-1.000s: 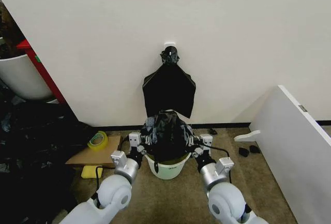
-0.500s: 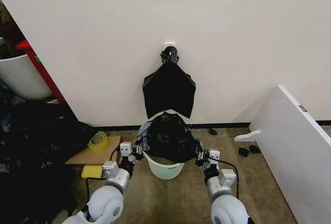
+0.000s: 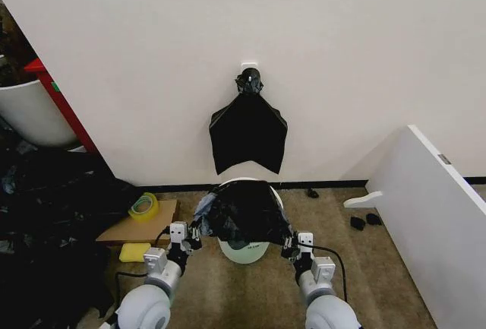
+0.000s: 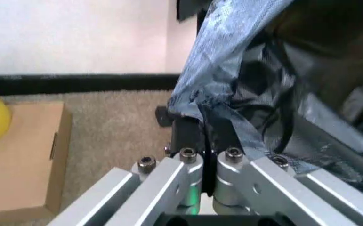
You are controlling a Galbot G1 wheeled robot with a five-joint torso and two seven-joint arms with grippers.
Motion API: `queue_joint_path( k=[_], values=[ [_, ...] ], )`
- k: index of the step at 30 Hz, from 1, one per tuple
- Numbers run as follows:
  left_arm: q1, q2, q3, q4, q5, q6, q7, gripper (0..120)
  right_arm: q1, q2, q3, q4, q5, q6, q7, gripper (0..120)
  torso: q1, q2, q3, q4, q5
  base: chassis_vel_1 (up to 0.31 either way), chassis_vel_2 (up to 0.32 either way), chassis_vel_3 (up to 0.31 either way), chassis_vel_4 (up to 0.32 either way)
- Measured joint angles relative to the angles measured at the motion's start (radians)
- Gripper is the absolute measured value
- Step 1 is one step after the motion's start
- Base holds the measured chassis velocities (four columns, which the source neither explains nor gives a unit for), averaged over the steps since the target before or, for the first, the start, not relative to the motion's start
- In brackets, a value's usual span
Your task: Place the garbage bag over the trash bin.
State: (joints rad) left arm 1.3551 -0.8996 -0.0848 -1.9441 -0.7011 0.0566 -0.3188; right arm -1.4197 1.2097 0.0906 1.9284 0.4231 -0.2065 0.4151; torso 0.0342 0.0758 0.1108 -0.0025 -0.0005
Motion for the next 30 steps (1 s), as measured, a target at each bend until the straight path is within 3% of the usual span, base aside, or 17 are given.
queue_joint_path(
  k=[13,30],
  values=[
    [-0.042,0.029,0.015,0.032,-0.002,0.076,0.014,0,0.020,-0.020,-0.001,-0.039,-0.011,-0.089,-0.004,0,0.000,0.000,0.000,0.0000,-0.0001,0.000,0.000,0.000,0.000],
    [-0.072,-0.006,0.018,0.087,0.019,0.086,-0.005,0,0.042,-0.012,-0.003,-0.099,-0.033,-0.054,-0.018,0,0.000,0.000,0.000,-0.0001,-0.0001,0.000,0.000,0.000,0.000]
  ],
)
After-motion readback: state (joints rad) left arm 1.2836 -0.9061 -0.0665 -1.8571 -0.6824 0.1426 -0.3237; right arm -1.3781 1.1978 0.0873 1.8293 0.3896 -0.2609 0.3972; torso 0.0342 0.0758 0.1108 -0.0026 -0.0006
